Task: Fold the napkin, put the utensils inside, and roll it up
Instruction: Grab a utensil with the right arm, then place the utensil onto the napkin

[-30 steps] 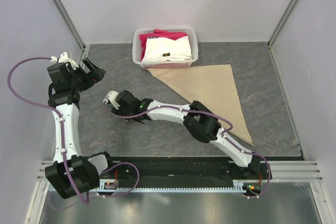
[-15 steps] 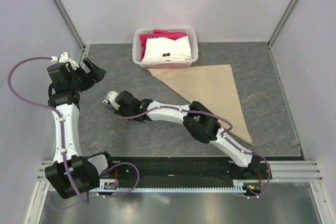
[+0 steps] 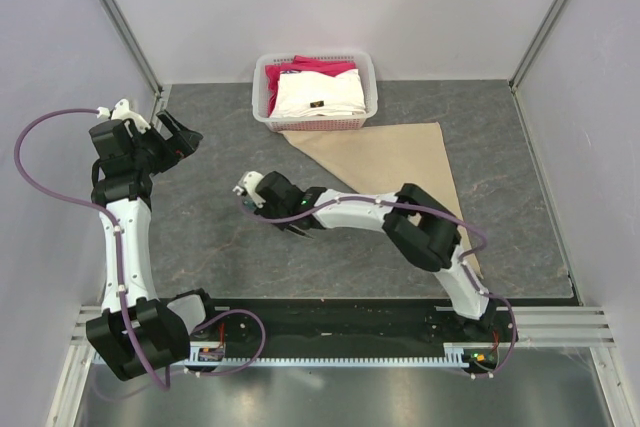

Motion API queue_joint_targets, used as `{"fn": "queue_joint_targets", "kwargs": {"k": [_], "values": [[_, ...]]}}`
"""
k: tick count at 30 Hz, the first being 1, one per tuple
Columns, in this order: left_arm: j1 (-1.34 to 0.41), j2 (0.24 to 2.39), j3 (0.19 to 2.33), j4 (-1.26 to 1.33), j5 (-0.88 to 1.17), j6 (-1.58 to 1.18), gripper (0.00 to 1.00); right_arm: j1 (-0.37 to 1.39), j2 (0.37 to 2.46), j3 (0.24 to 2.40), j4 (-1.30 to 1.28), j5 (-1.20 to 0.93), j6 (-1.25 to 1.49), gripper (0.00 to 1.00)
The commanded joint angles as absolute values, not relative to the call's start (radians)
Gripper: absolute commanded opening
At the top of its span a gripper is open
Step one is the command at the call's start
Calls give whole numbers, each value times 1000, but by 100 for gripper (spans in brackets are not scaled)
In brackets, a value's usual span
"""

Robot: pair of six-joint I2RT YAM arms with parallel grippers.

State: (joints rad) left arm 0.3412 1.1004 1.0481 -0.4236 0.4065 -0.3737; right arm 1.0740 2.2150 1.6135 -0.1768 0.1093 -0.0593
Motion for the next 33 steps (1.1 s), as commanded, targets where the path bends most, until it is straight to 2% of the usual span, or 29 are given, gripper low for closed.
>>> {"fn": "queue_joint_targets", "kwargs": {"k": [1, 8, 14, 22, 33], "values": [[347, 1078, 1072, -393, 439, -370, 99, 1040, 2011, 1477, -176, 144, -60, 0], [347, 1094, 1072, -390, 451, -373, 99, 922, 1758, 1301, -210, 173, -130, 0], [347, 1100, 1065, -384, 448, -374, 99, 787, 1666, 1220, -229, 160, -225, 0], [347, 1111, 1060, -379, 451, -379, 99, 617, 1681, 1209, -238, 58, -319, 0], [347, 1111, 1060, -377, 456, -382, 99, 542, 1787, 1223, -264, 3, -357, 0]]}}
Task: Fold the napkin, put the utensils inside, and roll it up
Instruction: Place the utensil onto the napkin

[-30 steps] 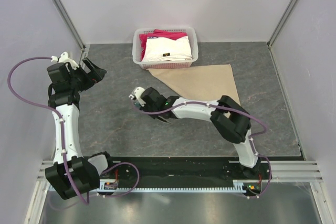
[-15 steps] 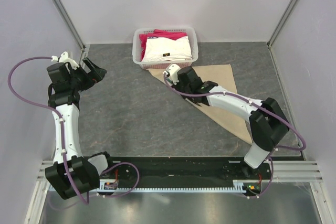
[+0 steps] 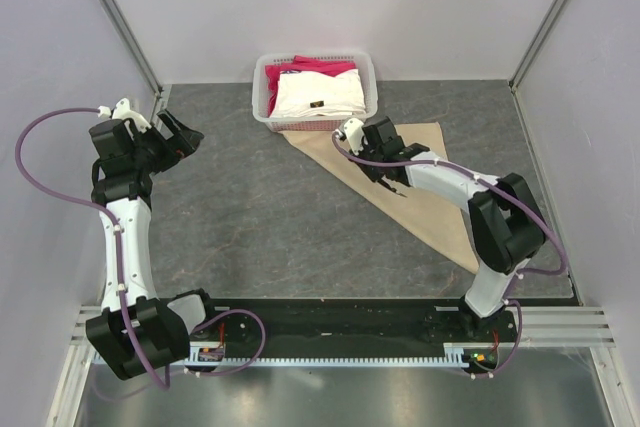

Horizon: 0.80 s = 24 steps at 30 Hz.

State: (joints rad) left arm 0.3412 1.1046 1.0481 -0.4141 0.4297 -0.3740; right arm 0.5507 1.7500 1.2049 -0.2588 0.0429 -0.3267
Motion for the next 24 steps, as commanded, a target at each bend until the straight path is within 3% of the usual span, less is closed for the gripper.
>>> {"fn": "queue_joint_targets", "kwargs": {"k": [1, 24], "values": [[345, 1111, 1061, -379, 456, -382, 99, 537, 1799, 1221, -264, 3, -360, 0], [345, 1111, 1058, -376, 465, -385, 99, 499, 1894, 1252, -328, 46, -410, 0]]}}
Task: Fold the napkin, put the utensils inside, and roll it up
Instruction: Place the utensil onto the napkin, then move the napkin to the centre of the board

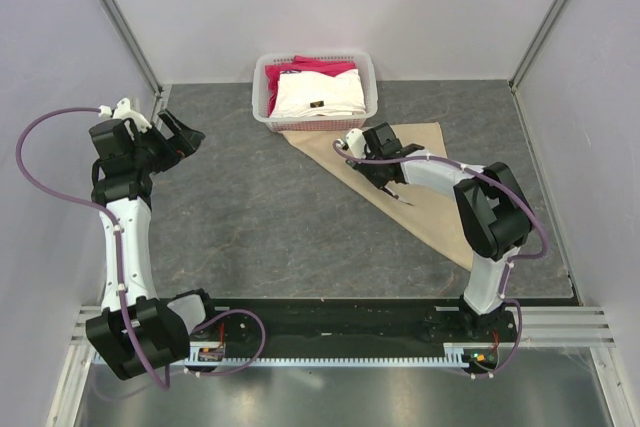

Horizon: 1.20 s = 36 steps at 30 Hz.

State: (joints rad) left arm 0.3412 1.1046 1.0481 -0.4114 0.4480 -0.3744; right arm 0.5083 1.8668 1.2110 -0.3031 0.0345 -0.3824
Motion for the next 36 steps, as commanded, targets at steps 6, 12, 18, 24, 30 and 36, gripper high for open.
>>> {"fn": "queue_joint_targets", "kwargs": {"k": [6, 12, 18, 24, 30, 36], "values": [[345, 1120, 1057, -373, 483, -391, 99, 494, 1908, 1266, -330, 86, -411, 13], [345, 1121, 1055, -368, 488, -394, 99, 494, 1850, 1289, -354, 86, -388, 43], [345, 1124, 1055, -367, 495, -396, 99, 543, 1746, 1255, -399, 90, -298, 48], [345, 1124, 1052, -364, 502, -399, 99, 630, 1738, 1216, -413, 133, -229, 42], [345, 1123, 1052, -362, 506, -400, 99, 643, 1789, 1244, -414, 132, -219, 39], [345, 1121, 1052, -362, 508, -400, 99, 647, 1839, 1266, -417, 115, -232, 36]]}}
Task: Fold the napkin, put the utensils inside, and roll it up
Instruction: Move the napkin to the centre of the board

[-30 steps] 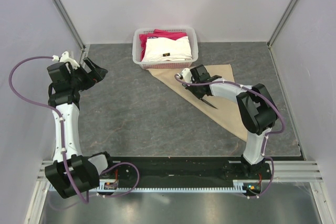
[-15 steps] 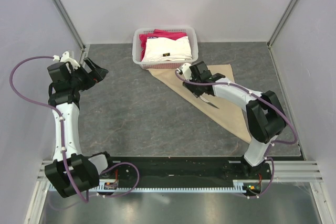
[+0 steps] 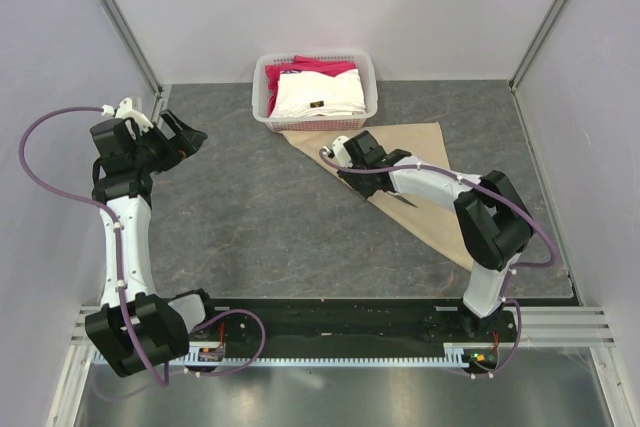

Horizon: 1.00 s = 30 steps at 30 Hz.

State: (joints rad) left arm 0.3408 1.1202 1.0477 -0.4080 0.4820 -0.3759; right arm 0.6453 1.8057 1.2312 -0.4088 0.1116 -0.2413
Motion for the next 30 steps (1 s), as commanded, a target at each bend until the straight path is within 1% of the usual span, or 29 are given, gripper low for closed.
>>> {"fn": "queue_joint_targets", "kwargs": {"k": [1, 24, 27, 30], "values": [[345, 1121, 1054, -364, 508, -400, 99, 649, 1850, 1266, -416, 114, -233, 35], [347, 1114, 1052, -362, 512, -403, 99, 650, 1891, 1235, -405, 127, -255, 35], [345, 1115, 1052, -361, 514, -403, 99, 650, 1894, 1226, -408, 133, -258, 30], [345, 1114, 1052, -361, 517, -405, 99, 650, 1901, 1218, -413, 133, -265, 23]]}}
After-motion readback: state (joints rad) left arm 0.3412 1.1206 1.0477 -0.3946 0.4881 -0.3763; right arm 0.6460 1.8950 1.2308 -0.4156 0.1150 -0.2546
